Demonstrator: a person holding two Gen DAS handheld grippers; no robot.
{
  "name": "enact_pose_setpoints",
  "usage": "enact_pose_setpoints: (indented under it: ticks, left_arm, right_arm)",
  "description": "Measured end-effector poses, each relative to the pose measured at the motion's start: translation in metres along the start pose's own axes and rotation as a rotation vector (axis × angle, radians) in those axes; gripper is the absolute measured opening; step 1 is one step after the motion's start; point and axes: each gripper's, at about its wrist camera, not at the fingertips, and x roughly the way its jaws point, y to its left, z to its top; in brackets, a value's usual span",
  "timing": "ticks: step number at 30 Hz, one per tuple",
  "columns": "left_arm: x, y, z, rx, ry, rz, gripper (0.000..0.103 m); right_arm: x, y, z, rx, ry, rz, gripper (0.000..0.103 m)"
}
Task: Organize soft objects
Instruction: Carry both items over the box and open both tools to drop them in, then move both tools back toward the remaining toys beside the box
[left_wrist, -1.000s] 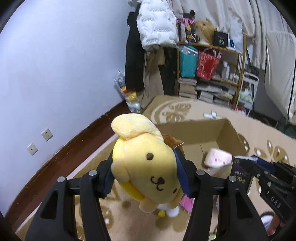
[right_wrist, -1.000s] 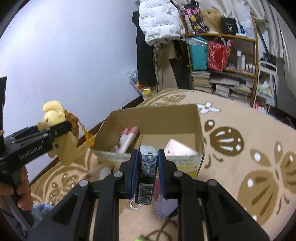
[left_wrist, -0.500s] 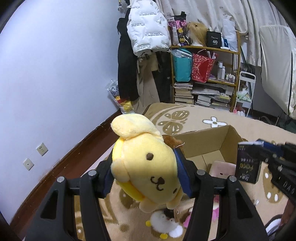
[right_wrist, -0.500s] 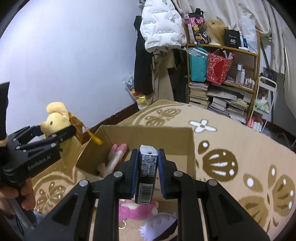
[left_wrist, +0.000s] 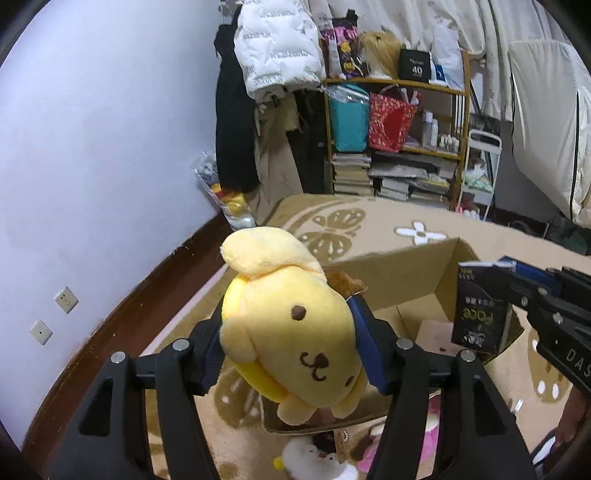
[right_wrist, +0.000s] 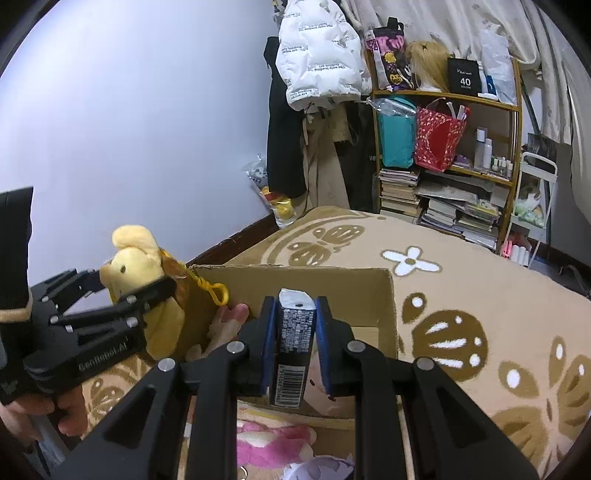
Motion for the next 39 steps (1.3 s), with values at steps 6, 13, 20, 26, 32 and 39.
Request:
enact_pose_setpoints:
  ticks: [6,13,20,26,32,39]
  left_arm:
    - [0.010,-0.009,-0.007,0.038,0.033,0.012,0.062]
    - [0.013,-0.009,-0.009,0.035,0.048,0.019,0.068]
    - [0.007,-0.003,-0.008,0.035,0.055,0.064,0.094]
    - [-0.002,0.009,-0.007,-0.011,0.060,0.068,0.102]
    - [-0.018,0.021,-0.006,-0.039,0.042,0.077,0.103]
    - [-0.041,0.039,-0.013,-0.087,0.052,0.075,0.103]
  right_arm:
    - [0.012,-0.004,-0.006,0.016,0.019,0.003,0.022]
    - [0.018,-0.006,-0.010,0.031,0.037,0.007,0.023]
    - [0.012,-0.006,-0.012,0.044,0.035,-0.012,0.059]
    - [0.000,-0.008,-0.012,0.061,0.038,-0.027,0.091]
    - [-0.012,-0.008,-0.011,0.070,0.042,-0.038,0.098]
    - [-0.029,0.001,-0.013,0.046,0.047,-0.056,0.102]
